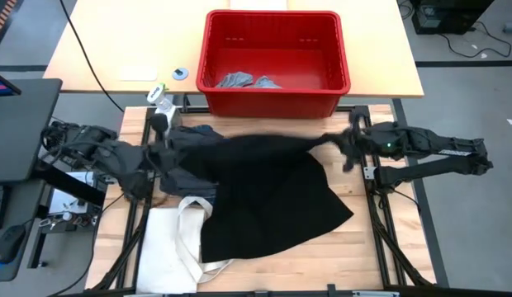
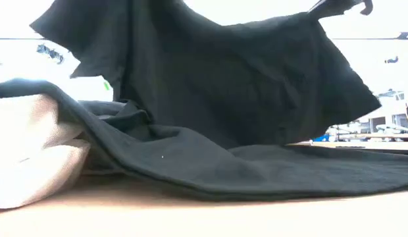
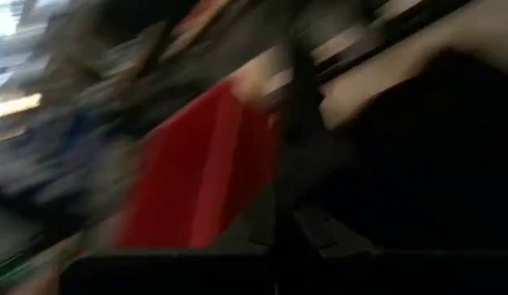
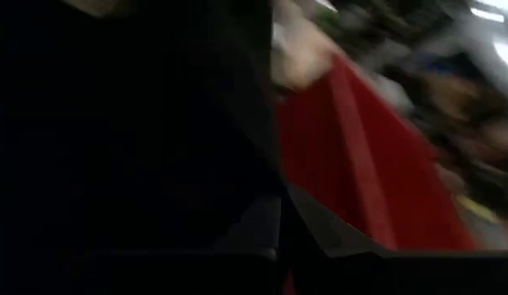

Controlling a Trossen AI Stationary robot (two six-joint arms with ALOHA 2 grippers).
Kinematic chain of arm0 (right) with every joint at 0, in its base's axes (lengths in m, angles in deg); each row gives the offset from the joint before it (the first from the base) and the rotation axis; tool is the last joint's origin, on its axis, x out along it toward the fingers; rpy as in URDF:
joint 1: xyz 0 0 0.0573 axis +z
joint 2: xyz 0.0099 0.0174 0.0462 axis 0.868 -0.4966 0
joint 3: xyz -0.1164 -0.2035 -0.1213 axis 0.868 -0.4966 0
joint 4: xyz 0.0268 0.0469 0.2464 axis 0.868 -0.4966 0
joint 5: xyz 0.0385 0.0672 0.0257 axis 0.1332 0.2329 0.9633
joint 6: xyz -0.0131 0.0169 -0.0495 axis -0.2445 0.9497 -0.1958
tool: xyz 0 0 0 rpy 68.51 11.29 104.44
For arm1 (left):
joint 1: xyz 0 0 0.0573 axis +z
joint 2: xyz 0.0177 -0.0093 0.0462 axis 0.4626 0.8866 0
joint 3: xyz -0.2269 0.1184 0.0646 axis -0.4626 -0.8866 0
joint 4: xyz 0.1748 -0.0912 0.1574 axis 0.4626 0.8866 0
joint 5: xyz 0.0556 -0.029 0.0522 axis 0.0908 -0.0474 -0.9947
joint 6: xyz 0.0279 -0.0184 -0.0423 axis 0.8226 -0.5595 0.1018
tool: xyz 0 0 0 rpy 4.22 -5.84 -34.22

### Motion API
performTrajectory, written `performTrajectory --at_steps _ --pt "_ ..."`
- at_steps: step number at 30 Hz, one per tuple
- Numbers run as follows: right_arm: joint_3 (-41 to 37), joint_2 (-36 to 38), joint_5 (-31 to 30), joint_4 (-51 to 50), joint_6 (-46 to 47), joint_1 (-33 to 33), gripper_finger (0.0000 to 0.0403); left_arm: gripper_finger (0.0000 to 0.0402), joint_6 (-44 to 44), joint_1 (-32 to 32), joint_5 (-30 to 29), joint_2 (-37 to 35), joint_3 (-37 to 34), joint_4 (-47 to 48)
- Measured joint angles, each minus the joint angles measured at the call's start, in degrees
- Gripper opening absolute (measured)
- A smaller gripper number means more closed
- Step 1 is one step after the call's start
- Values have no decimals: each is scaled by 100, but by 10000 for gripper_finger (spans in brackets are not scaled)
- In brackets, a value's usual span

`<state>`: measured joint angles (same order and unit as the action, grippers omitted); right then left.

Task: Fold Laundry from Bin
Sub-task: Fold the black shirt

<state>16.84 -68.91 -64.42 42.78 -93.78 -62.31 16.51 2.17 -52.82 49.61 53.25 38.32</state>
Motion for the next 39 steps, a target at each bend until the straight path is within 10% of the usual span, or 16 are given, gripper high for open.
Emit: performTrajectory --at_steps 10,16,20,25,35,39 --pt "0 527 3990 190 1592 325 16 11 -1194 -421 3616 -13 822 -1555" --pt "0 984 6836 1534 3621 570 16 11 -1195 -967 3966 48 824 -2936" --pt "0 1281 7242 2745 4039 696 21 11 -1190 -1203 3957 207 824 -3890" --pt "10 1480 5249 2325 4189 629 21 11 -894 -1252 3411 262 824 -3460" --pt "2 890 -2911 -313 3153 104 18 11 -627 -791 -3805 90 824 -422" --pt "0 579 -2619 -231 2384 84 18 11 -388 -622 -3524 118 822 -393"
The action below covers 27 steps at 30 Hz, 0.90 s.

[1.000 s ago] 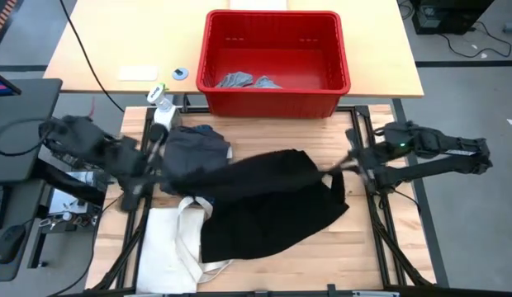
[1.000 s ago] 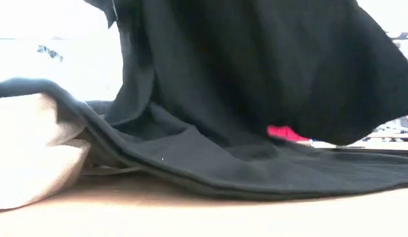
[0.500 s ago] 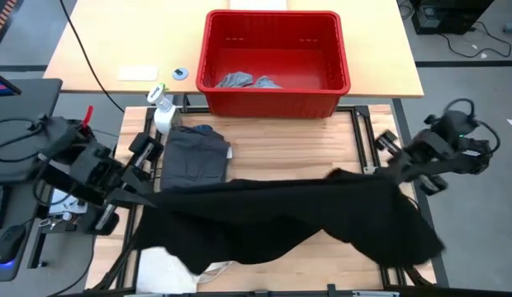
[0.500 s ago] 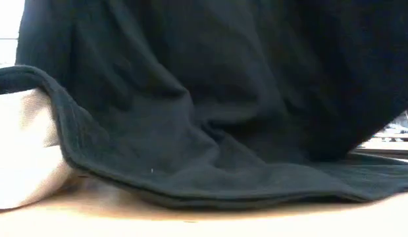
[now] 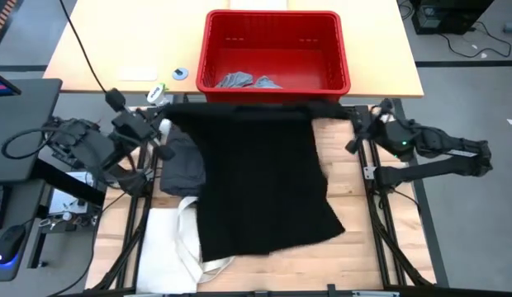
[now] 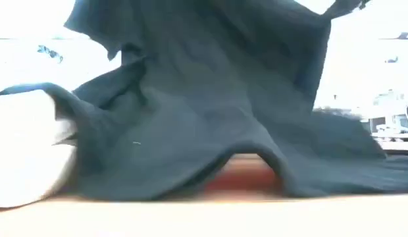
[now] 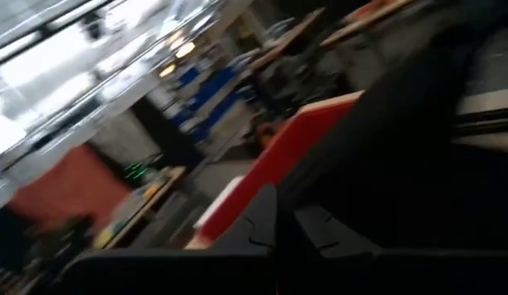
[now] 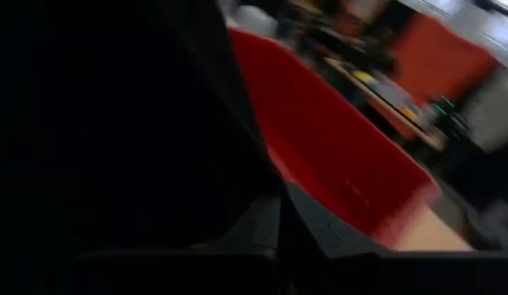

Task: Fold Laundry from Bin
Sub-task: Fold the black shirt

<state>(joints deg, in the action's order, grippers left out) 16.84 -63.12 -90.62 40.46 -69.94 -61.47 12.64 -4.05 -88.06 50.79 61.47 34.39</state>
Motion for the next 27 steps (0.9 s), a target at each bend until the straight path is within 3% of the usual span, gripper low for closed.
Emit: performTrajectory --at_steps 2,8,10,11,14,17,19,20,21,23,27 --pt "0 -152 363 10 -329 2 18 11 -23 31 315 -5 0 -4" --pt "0 -594 235 -315 -498 5 18 11 -153 37 438 -7 0 6" --pt "0 -636 566 -507 -219 69 18 11 -552 -36 987 -18 0 4" --pt "0 -632 1011 -595 15 129 18 11 -787 -101 1624 -34 1 -9" --pt "0 -542 3246 -452 894 319 18 11 -1666 -208 4154 -23 2 -301" --pt "0 -461 6348 312 2301 496 17 11 -2709 -215 6338 231 2 -961" --pt "0 -456 8608 1075 2531 698 18 11 -2937 -311 7408 453 -1 -1471" --pt "0 -457 9471 1563 2411 838 18 11 -2944 -404 7720 567 -9 -1797" --pt "0 -450 9940 1982 2317 995 18 11 -2874 -505 7842 667 -11 -2123" --pt "2 -348 9920 2533 2266 1224 19 11 -2514 -650 7925 836 -9 -2705" --pt "4 -117 8448 2287 1796 1159 19 11 -1572 -744 7813 966 0 -2669"
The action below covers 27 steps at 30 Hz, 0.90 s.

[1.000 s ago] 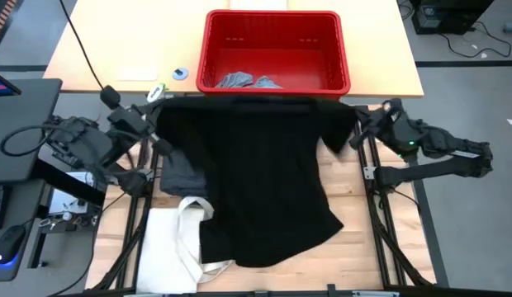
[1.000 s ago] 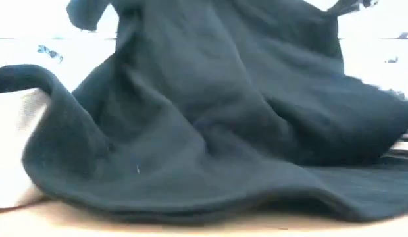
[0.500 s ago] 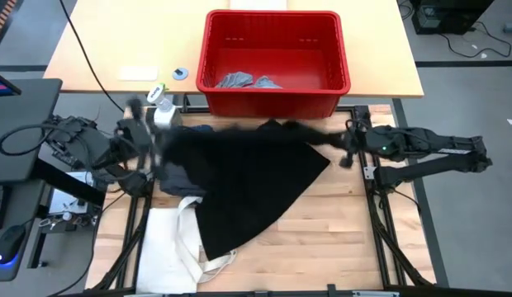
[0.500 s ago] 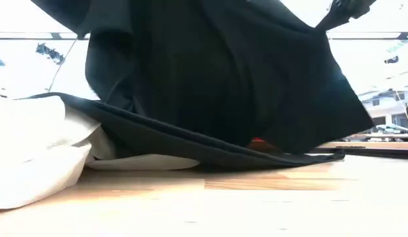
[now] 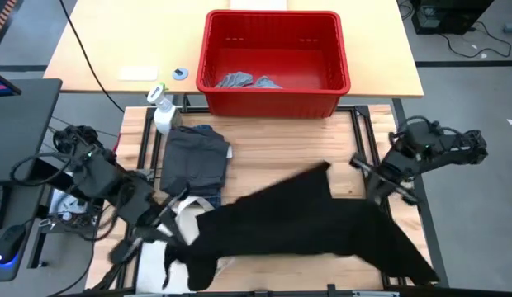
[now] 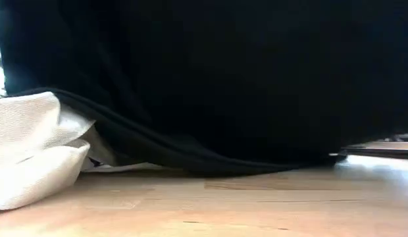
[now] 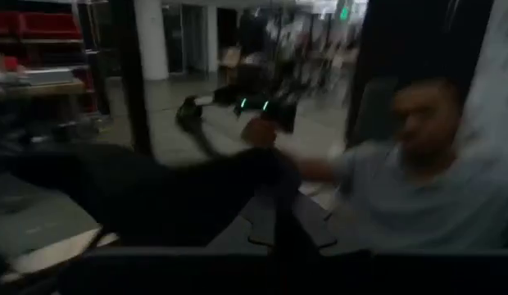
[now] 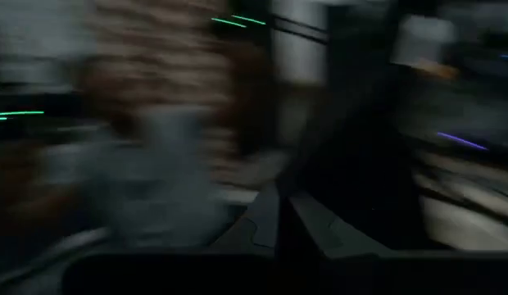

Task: Fold Laundry from Bin
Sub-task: Fold the black shirt

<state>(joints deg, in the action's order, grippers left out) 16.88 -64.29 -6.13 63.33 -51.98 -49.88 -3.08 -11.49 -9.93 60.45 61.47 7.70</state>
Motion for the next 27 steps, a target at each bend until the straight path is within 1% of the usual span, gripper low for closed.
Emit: performTrajectory --at_steps 1,2,3,4,5,7,8,9,10,11,12,13,14,19,20,21,22,23,24,25,27 --pt "0 62 -636 -261 -81 -80 19 11 276 62 -307 -18 0 233" --pt "-1 123 -1461 -547 -174 -177 19 11 465 126 -863 -77 -1 545" --pt "-2 179 -2476 -847 -280 -282 18 11 566 186 -1670 -157 -3 917" --pt "-4 220 -3583 -1125 -398 -394 17 11 702 239 -2694 -254 -4 1272" --pt "-4 235 -4902 -1346 -595 -506 16 11 898 274 -4041 -356 -4 1565" --pt "-4 177 -7944 -1556 -1066 -724 14 11 1474 368 -7264 -506 -4 1826" --pt "-3 100 -9212 -1628 -945 -798 14 11 1596 475 -8426 -527 9 1794" --pt "-2 44 -9916 -1691 -733 -833 14 11 1791 702 -8539 -563 63 1826" --pt "-2 4 -10053 -1735 -718 -861 14 11 1985 962 -8075 -602 81 1822" --pt "-2 -17 -9838 -1754 -908 -863 14 11 2009 1081 -7621 -637 84 1665" --pt "-3 -19 -9440 -1726 -1241 -856 14 11 1947 1109 -7445 -662 89 1585" --pt "-4 -31 -9140 -1651 -1543 -857 14 11 1901 1104 -7440 -651 81 1607" --pt "-4 -61 -9001 -1589 -1699 -858 14 11 1884 1094 -7444 -639 76 1613" --pt "-4 -182 -8937 -1659 -1734 -756 14 11 2157 1190 -7528 -444 87 1598" --pt "-4 -197 -8827 -1714 -1672 -726 15 11 2090 1159 -7489 -389 87 1603" --pt "-4 -200 -8572 -1791 -1522 -693 16 11 1909 1094 -7297 -323 85 1608" --pt "-4 -196 -8122 -1874 -1327 -644 17 11 1712 1014 -6973 -278 83 1609" --pt "-4 -180 -7468 -1915 -1112 -593 18 11 1542 914 -6464 -253 81 1616" --pt "-4 -134 -6585 -1938 -886 -547 18 11 1396 800 -5810 -249 81 1616" --pt "-4 -97 -5620 -1948 -632 -508 18 11 1189 687 -5025 -251 81 1601" --pt "-4 -59 -3564 -1712 19 -456 18 11 481 538 -3223 -254 81 1441"
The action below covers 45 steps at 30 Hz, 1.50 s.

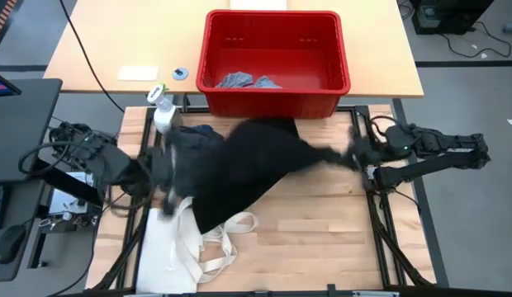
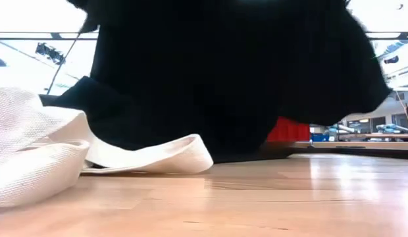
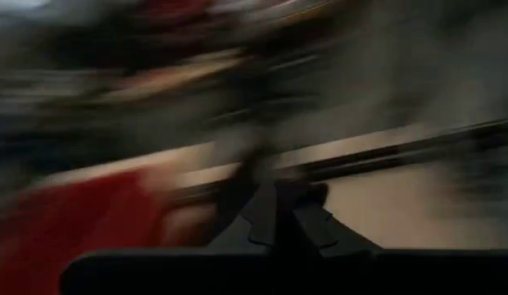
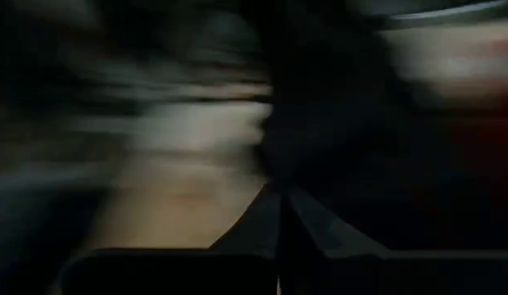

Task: Fold Laundry from Bin
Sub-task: Fold the black shirt

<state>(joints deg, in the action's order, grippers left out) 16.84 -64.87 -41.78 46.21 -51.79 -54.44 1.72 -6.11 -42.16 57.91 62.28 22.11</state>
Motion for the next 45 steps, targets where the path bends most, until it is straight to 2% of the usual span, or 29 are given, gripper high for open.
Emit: performTrajectory --at_steps 3,4,5,6,9,15,17,19,21,24,25,26,27,28,30,33,37,45 --pt "0 24 3441 820 957 109 19 11 -1013 -90 2874 165 0 -690" --pt "0 -4 4319 1330 1145 185 19 11 -1113 -155 3537 249 0 -974" --pt "2 -12 4842 1821 1350 294 19 11 -1166 -234 3946 319 -2 -1257" --pt "2 -6 4984 2205 1562 386 19 11 -1189 -340 4083 375 -2 -1500" --pt "9 37 4516 2703 1679 570 19 11 -934 -621 3915 439 -2 -1728" --pt "0 49 3940 2456 1451 495 20 11 -734 -651 3608 466 -2 -1644" --pt "0 53 3481 2377 1252 407 20 11 -229 -582 3053 413 -2 -1598" --pt "0 87 2374 2028 965 244 20 11 336 -541 1660 259 -2 -1152" --pt "0 115 530 1534 196 43 20 11 895 -490 -473 88 -1 -494" --pt "0 0 -3234 801 -945 -223 20 11 1562 -154 -3992 10 4 250" --pt "0 -66 -4355 573 -974 -286 20 11 1631 -24 -4784 21 4 384" --pt "-2 -123 -5318 384 -975 -345 20 11 1721 72 -5255 41 4 461" --pt "-2 -161 -6038 314 -1025 -386 19 11 1874 161 -5390 50 4 462" --pt "-2 -183 -6492 283 -1218 -418 18 11 2099 227 -5384 53 4 454" --pt "0 -215 -6814 311 -1912 -444 15 11 2597 256 -5364 69 2 413" --pt "0 -233 -6553 397 -2553 -385 16 11 3096 261 -5398 106 0 320" --pt "0 -262 -5926 399 -2652 -280 21 11 3170 326 -5435 230 2 336" --pt "0 -564 -5409 110 -2652 -276 19 11 2823 367 -5432 267 0 354"
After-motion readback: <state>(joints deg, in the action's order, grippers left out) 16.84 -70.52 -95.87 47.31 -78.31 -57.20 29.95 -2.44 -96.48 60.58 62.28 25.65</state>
